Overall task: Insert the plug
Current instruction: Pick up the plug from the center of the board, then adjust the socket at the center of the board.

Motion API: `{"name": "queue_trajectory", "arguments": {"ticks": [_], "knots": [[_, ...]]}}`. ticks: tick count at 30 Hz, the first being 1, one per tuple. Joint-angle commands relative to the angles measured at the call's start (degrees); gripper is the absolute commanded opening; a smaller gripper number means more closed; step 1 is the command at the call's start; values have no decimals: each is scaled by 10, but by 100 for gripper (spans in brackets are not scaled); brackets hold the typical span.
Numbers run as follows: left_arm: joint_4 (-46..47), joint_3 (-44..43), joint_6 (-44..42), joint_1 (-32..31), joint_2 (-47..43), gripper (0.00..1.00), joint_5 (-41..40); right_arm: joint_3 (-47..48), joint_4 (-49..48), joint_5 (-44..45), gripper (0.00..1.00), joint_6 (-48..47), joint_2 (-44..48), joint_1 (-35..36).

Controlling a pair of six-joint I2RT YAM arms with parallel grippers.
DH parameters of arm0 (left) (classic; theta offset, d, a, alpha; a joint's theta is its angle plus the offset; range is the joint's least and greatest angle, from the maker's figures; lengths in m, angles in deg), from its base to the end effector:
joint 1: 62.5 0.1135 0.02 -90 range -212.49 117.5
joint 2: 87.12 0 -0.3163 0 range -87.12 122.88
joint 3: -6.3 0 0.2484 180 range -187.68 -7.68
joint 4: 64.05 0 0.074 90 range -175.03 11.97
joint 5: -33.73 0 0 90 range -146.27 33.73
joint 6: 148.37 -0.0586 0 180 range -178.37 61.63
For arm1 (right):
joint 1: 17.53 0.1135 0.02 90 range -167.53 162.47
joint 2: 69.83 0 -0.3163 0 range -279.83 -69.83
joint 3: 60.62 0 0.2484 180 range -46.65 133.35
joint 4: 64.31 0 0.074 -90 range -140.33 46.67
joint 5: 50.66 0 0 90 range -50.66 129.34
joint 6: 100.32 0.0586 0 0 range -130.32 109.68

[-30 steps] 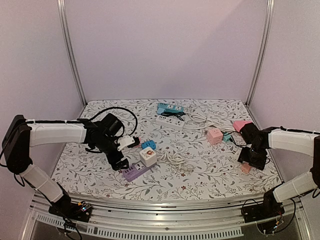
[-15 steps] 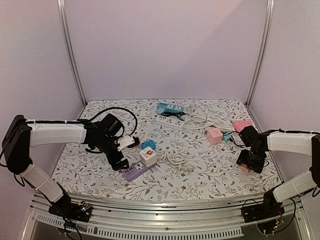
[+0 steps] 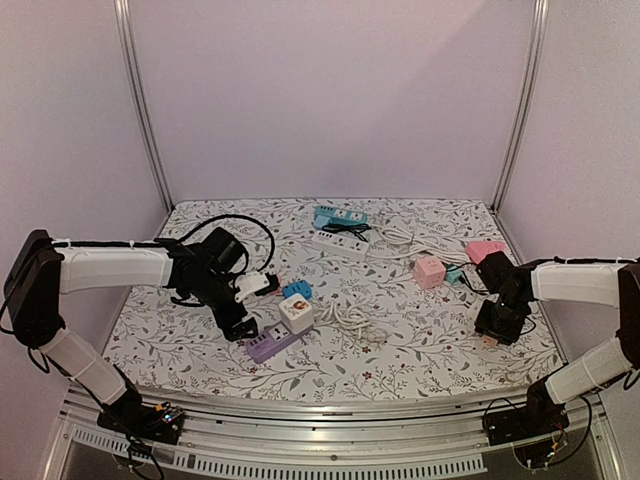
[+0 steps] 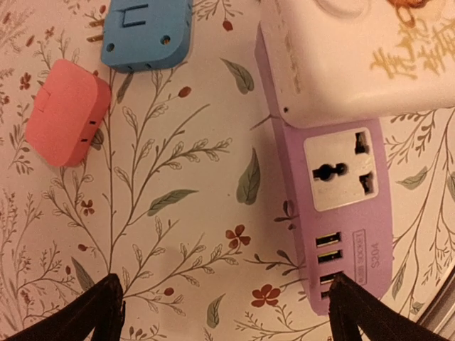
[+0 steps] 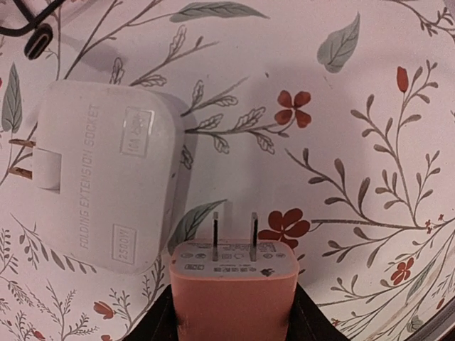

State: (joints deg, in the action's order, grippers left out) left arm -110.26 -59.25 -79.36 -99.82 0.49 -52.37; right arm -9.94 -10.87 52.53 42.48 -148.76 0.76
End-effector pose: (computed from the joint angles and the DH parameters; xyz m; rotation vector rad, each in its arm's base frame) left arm 0.2251 -0.1766 0.2132 1.3657 2.4110 -0.1689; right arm 0.1913 0.0491 0.1767 0.8794 2.7495 -0.1496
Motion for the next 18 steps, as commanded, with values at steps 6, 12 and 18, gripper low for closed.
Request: {"name": "queue_trajectory", "arguments": {"ticks": [6,12,18], "knots": [[4,16,-3,-60,22,100,-6,8,-37,-40,27,-19,-6,-3],[7,16,-2,-76,29,100,-10,17,-35,-54,2,-45,3,9],[9,13,1,-79,60,100,-1,50,-19,-49,0,-68,22,29]]}}
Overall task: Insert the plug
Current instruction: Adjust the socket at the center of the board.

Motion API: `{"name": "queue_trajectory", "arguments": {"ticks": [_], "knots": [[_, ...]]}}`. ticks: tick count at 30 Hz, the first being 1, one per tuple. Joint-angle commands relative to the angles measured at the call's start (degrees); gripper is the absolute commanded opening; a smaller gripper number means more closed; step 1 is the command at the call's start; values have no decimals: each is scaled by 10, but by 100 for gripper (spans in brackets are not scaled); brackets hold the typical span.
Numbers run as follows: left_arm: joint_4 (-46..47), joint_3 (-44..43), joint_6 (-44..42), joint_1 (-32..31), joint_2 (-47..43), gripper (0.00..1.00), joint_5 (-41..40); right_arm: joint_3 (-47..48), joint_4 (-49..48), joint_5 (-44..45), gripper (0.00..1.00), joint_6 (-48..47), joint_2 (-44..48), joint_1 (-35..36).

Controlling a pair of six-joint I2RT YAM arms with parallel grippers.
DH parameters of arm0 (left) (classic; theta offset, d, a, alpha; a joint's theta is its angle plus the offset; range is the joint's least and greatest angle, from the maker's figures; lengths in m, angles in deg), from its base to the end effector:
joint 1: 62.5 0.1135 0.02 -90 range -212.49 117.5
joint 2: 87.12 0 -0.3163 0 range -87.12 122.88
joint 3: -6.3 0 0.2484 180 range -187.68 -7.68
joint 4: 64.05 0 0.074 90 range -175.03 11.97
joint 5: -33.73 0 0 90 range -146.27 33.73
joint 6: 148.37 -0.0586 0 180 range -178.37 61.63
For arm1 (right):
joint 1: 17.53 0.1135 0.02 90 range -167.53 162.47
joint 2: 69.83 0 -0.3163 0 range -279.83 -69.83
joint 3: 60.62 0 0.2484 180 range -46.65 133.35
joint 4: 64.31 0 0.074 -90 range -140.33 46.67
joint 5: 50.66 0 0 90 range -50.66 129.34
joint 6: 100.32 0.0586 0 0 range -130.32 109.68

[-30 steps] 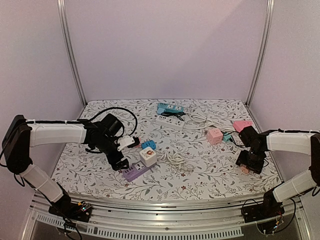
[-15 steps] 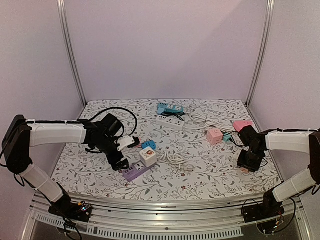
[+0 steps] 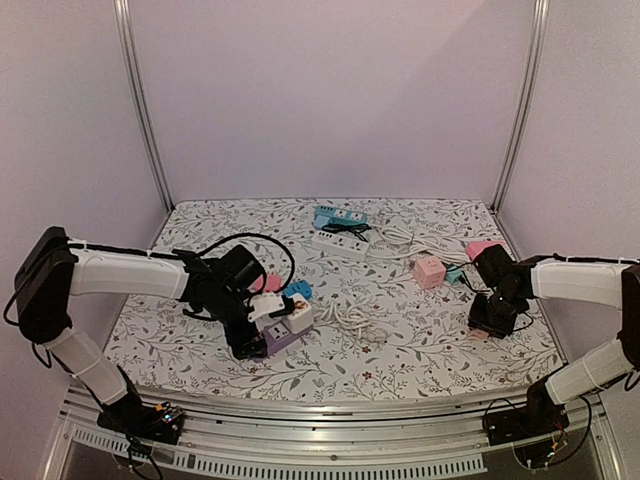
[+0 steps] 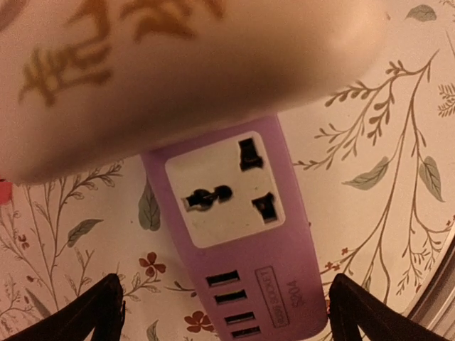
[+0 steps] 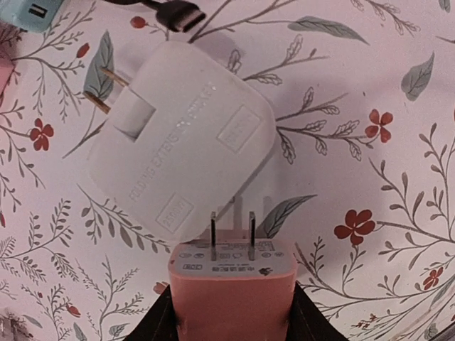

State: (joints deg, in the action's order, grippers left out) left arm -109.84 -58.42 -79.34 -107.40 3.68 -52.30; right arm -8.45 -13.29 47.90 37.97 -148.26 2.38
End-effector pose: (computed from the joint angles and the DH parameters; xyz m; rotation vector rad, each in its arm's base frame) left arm 0.2017 -0.2067 0.1947 1.5574 2.3752 -0.1902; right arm 0.1989 0.0628 0.1848 0.7279 2.7810 0.0015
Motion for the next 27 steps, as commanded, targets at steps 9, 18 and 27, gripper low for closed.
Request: {"name": "queue_trajectory", "arguments": {"ticks": [9,18,27], "knots": [[33,-4,-4,45,49,99,-79,89,26,2,0,-42,12,40],[3,-7,-68,114,5,99,30,172,61,-34,0,-78,-11,91],[-156,-82,-151,115,-84,99,13,314,57,-178,0,-155,-73,203]]}}
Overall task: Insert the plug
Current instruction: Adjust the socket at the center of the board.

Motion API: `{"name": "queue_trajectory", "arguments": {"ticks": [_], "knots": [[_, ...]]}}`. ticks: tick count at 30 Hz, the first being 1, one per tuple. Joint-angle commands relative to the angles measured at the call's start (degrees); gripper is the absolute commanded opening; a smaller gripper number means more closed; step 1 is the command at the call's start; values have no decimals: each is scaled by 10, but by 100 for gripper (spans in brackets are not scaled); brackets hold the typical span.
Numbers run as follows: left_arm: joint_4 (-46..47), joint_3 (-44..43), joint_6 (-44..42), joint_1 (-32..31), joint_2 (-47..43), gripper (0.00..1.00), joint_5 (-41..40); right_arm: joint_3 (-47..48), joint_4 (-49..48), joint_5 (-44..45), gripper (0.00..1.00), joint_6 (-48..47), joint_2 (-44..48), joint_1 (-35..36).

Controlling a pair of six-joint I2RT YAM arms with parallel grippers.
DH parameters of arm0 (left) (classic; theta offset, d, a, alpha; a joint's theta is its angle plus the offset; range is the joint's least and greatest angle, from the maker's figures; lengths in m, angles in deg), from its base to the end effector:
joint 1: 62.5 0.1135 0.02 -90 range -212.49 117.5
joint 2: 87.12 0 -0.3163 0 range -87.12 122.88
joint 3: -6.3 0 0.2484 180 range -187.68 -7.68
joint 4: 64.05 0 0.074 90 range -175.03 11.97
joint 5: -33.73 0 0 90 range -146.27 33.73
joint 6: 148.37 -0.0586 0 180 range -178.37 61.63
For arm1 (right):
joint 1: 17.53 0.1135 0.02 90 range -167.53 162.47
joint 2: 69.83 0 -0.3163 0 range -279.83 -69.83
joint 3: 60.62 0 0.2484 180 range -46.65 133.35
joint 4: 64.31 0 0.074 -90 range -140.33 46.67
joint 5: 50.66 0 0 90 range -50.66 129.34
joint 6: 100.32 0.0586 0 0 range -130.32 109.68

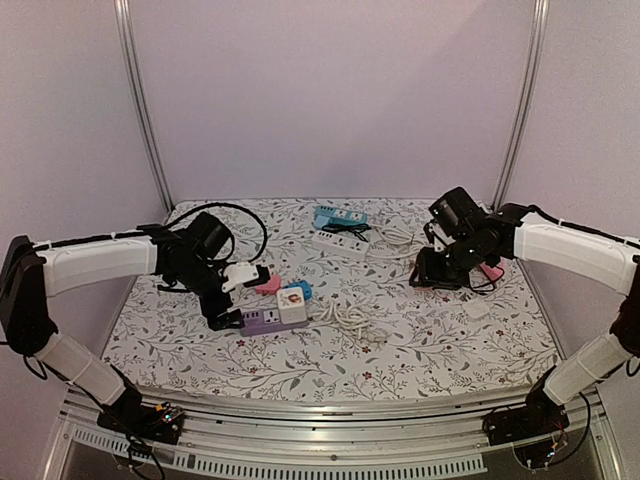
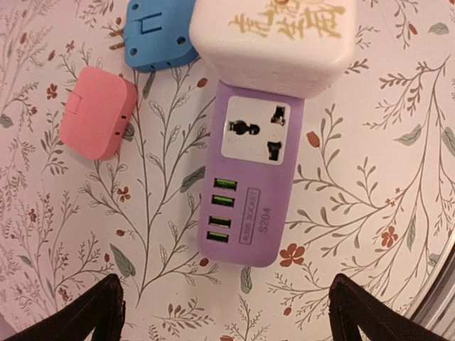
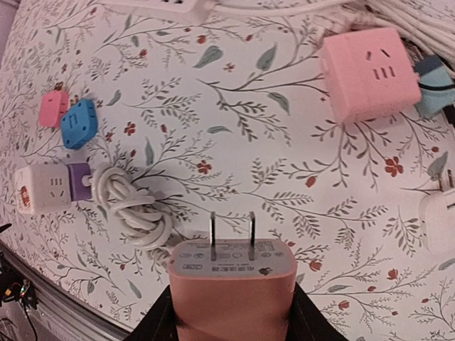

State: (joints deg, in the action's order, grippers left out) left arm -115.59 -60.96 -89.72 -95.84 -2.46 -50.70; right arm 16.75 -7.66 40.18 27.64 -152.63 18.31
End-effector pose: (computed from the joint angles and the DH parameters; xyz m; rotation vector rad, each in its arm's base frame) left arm 0.2267 -0.1560 0.2307 1.5044 2.3288 -0.1438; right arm 0.2354 0.1689 0.2866 0.0552 2.7163 0.3896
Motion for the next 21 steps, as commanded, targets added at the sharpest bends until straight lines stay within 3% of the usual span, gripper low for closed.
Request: {"name": "queue_trajectory", "arguments": {"ticks": [1,7,12,17,21], "knots": [[-130,-84,-52,-4,-27,100,-6,84,-1,-130,0,-65,-37,60],[-328,-276,-72,-48,-55,99,-23,194,-13,-232,0,-128,-98,151],[-406,-274,-201,-108,-150,100,-91,241,-42,-275,0,-132,-137,200],[-277,-194,-369,-213,-302,100,-125,272,-66,-292,0,-143,-169,251],[-102,-128,-450,-340,-322,100,-182,282,-83,-293,0,-148,-181,274]]}}
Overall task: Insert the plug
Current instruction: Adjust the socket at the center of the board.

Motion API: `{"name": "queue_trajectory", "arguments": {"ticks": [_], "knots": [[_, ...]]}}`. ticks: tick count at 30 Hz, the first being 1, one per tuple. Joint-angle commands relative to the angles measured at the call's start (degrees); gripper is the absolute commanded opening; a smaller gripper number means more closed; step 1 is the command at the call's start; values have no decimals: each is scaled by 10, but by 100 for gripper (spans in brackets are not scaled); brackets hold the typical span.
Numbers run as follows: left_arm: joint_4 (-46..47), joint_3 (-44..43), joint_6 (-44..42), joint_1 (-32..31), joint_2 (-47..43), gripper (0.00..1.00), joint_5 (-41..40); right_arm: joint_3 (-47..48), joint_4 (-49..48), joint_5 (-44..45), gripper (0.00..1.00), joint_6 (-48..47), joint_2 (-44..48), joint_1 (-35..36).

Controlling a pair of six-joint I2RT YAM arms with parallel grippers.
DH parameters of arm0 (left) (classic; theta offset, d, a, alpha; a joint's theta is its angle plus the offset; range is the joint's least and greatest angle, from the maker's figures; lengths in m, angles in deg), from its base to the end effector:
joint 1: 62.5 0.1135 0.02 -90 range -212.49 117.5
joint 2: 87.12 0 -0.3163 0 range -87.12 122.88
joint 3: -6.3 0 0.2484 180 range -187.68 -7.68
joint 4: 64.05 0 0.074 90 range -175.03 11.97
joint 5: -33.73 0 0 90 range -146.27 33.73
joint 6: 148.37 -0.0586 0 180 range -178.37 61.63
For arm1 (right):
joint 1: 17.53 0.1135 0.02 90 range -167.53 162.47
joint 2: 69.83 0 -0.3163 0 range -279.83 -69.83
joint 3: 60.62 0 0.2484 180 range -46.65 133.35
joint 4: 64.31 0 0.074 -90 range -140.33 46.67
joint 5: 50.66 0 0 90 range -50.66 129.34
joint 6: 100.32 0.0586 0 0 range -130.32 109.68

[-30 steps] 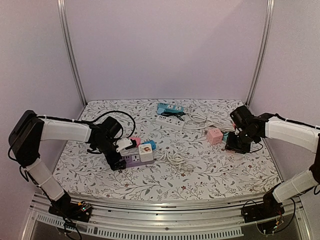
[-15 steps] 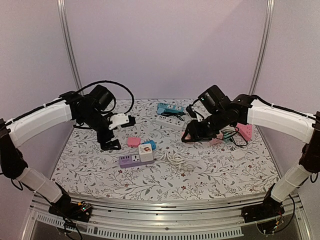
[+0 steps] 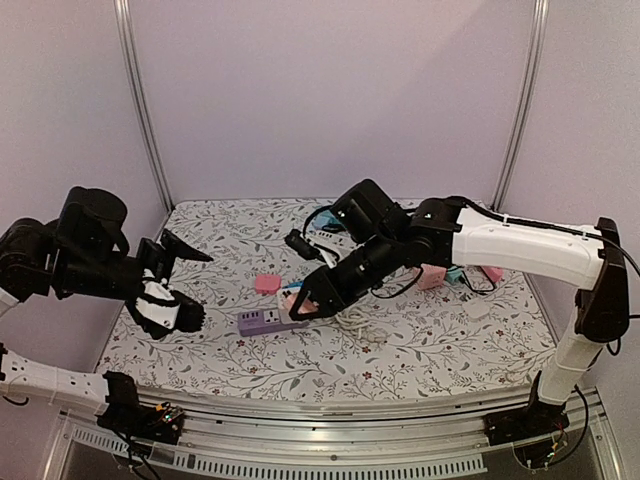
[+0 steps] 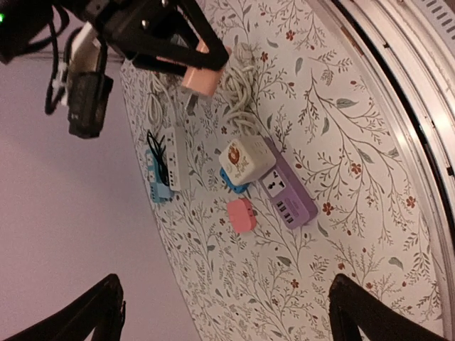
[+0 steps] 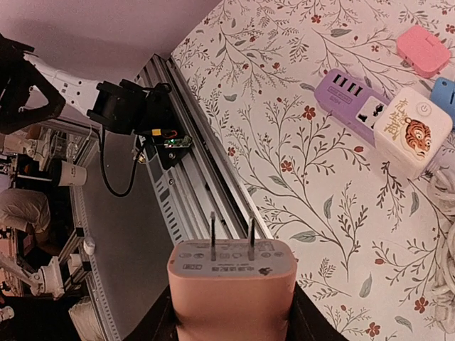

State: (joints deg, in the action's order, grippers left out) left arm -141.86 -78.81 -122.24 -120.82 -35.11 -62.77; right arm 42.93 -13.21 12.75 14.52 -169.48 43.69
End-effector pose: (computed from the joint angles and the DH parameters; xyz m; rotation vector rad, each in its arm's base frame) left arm 0.0725 -0.1049 0.4054 2.0315 1.1853 0.1809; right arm 0.1728 0.3691 0.3495 -1.0635 2.4481 1.1698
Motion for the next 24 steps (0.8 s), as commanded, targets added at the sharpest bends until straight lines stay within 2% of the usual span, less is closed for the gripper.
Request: {"name": "queue_trajectory", "arguments": {"ticks": [1,4,11,14,17,24], "knots": [[176,57,-132,-111,14,99,-70,20,-32,-19,0,-16,-14,24],[205,67,-125,-148,44,99,-69,25,-42,-21,0,-14,-17,36],[257,68,-72,-168,107,98,-74,29,-47,-20,0,-21,-26,48],[257,80,-64,-168,108,89,-68,25,-61,-33,0,-21,-23,49],[258,88,-59,-168,108,73,-66,26,-75,-49,0,-21,-22,48],[245,85,-44,-166,123,60,-98,16,-98,-79,0,-31,-8,54]]}}
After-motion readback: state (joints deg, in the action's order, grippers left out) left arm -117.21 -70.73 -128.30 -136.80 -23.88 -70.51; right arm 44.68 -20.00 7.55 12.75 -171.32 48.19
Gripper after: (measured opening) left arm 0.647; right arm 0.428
